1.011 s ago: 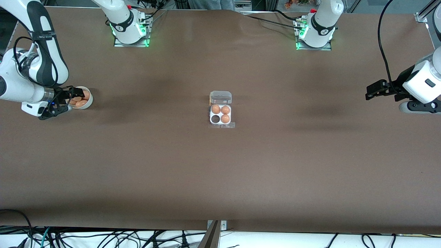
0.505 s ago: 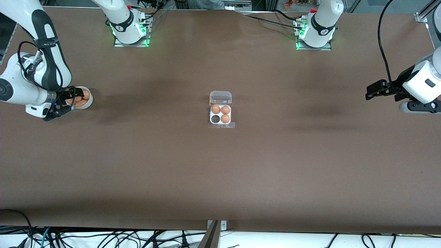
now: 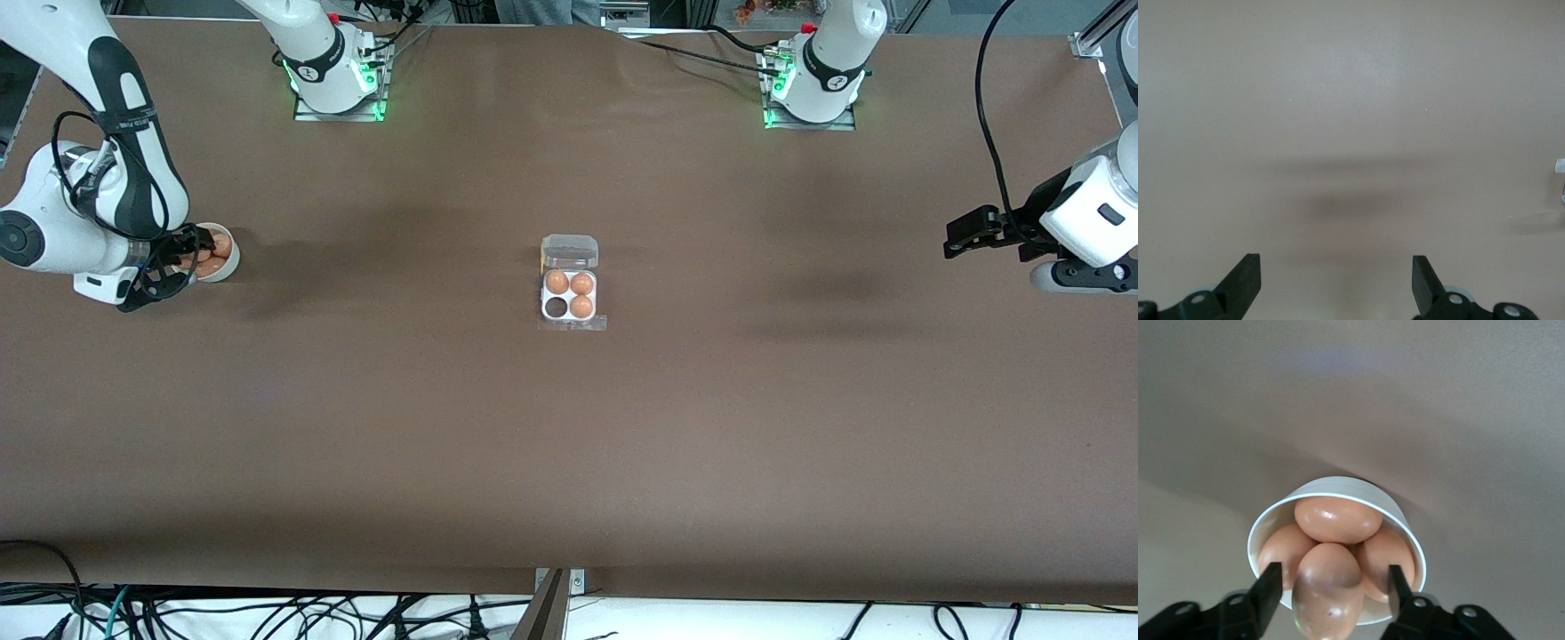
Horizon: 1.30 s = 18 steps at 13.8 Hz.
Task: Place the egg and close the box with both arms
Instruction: 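Grasp one brown egg with the right gripper and lift it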
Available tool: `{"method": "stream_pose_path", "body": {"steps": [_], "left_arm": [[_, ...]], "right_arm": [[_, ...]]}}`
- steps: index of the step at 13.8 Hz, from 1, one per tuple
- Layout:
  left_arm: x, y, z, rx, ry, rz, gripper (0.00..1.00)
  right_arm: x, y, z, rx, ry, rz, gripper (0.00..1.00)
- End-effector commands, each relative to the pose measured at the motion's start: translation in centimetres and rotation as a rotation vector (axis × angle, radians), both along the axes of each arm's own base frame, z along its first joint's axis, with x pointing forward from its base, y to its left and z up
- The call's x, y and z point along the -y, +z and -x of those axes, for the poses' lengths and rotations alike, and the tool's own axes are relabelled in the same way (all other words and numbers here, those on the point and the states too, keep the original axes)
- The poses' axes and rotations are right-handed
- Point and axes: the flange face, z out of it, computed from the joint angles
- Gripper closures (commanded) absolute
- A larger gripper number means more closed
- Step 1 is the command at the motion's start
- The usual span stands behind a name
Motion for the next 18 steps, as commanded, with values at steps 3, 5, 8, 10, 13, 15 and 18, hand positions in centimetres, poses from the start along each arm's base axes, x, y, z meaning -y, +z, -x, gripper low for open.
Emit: {"method": "stream_pose_path", "body": {"steps": [3,5,8,10,13,15,18], "left_arm": [[-0.2,0.3,-0.3,0.005,-0.009,-0.022,0.00],[-0.2,0.3,-0.3,0.005,-0.009,-0.022,0.00],[-0.2,0.3,-0.3,0.005,-0.010,-0.022,0.00],[-0.3,0.3,-0.3,0.005,-0.010,-0.022,0.00],[-0.3,0.3,-0.3,0.005,-0.010,-0.022,0.00],[-0.3,0.4,-0.3,0.007,-0.010,-0.022,0.00],[-0.3,0.4,-0.3,0.007,-0.009,-0.023,0.00]], "right_arm": [[-0.4,0.0,0.0,-0.007,-0.019,0.016,0.50],[-0.5,0.0,0.2,-0.020,-0.023,0.014,0.50],[-0.6,-0.2,0.2,-0.022,-0.028,0.017,0.54],[-0.6,0.1,-0.3,-0.015,-0.029,0.021,0.57],[-0.8,1.3,-1.2,-0.041,-0.043,0.022,0.61],[-1.4,2.1,-1.8,-0.059,-0.053,0.026,0.61],[-2.7,3.9,-3.4,-0.072,-0.080,0.039,0.61]]}}
